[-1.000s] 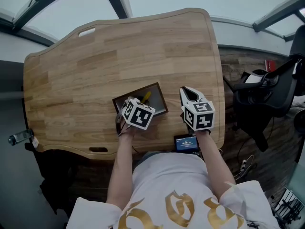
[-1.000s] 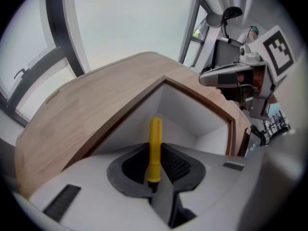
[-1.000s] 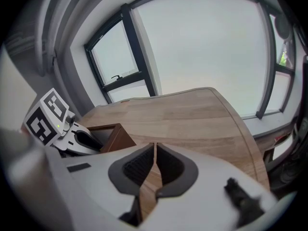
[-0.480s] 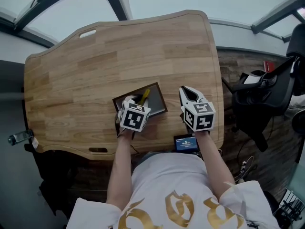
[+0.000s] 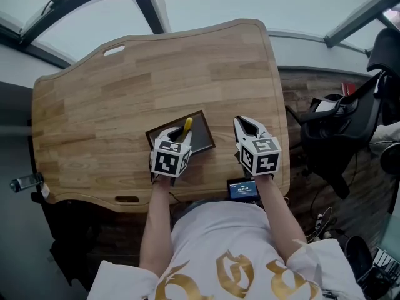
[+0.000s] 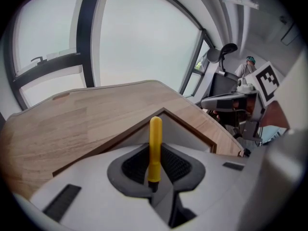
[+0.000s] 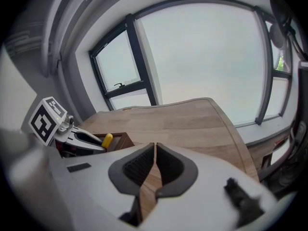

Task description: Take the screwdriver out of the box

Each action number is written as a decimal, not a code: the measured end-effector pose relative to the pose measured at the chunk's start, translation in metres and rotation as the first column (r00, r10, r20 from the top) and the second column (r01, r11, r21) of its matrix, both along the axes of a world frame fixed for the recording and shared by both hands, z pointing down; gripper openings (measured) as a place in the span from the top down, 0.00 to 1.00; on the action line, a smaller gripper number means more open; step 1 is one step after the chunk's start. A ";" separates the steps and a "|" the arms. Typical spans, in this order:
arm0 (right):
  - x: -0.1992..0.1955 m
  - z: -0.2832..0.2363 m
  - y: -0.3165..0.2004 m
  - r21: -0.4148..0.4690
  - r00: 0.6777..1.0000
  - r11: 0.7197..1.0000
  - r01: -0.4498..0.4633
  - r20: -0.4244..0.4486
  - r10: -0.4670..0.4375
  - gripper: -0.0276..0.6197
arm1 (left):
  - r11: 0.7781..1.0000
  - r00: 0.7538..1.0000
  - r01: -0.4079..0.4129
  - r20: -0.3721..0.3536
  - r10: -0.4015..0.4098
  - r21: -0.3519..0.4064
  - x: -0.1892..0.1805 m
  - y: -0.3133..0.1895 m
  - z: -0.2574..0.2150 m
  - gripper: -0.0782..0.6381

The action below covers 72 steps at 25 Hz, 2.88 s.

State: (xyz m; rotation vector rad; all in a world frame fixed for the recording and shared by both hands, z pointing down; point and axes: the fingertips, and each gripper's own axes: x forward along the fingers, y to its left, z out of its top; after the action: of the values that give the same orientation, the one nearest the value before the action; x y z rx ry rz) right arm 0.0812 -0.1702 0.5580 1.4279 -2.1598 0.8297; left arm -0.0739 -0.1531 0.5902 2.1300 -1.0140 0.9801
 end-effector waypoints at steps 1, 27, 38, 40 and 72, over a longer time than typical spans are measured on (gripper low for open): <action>0.001 -0.002 0.001 0.008 1.000 1.000 -0.002 0.002 0.002 0.91 | 1.000 1.000 0.003 -0.003 -0.003 0.008 0.000 0.000 -0.002 0.78; 0.015 -0.097 0.039 0.321 0.993 0.947 -0.025 -0.098 0.059 0.91 | 0.940 0.993 0.102 -0.081 -0.080 0.324 0.002 0.016 -0.086 0.78; -0.001 -0.135 0.056 0.434 0.992 0.901 0.014 -0.122 0.044 0.91 | 0.880 0.989 0.127 -0.126 -0.077 0.457 0.003 0.032 -0.136 0.78; -0.005 -0.138 0.059 0.441 0.993 0.897 0.015 -0.114 0.040 0.91 | 0.875 0.985 0.142 -0.155 -0.078 0.463 0.002 0.036 -0.142 0.78; -0.014 -0.155 0.084 0.479 0.998 0.877 0.014 -0.054 0.014 0.91 | 0.792 0.965 0.225 -0.239 -0.103 0.568 -0.006 0.065 -0.185 0.78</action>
State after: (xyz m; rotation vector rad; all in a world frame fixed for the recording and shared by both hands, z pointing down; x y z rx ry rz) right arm 0.0668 -0.0866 0.4033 1.6505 -2.4276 0.2439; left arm -0.0800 -0.0885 0.4052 2.5048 -1.5219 0.3678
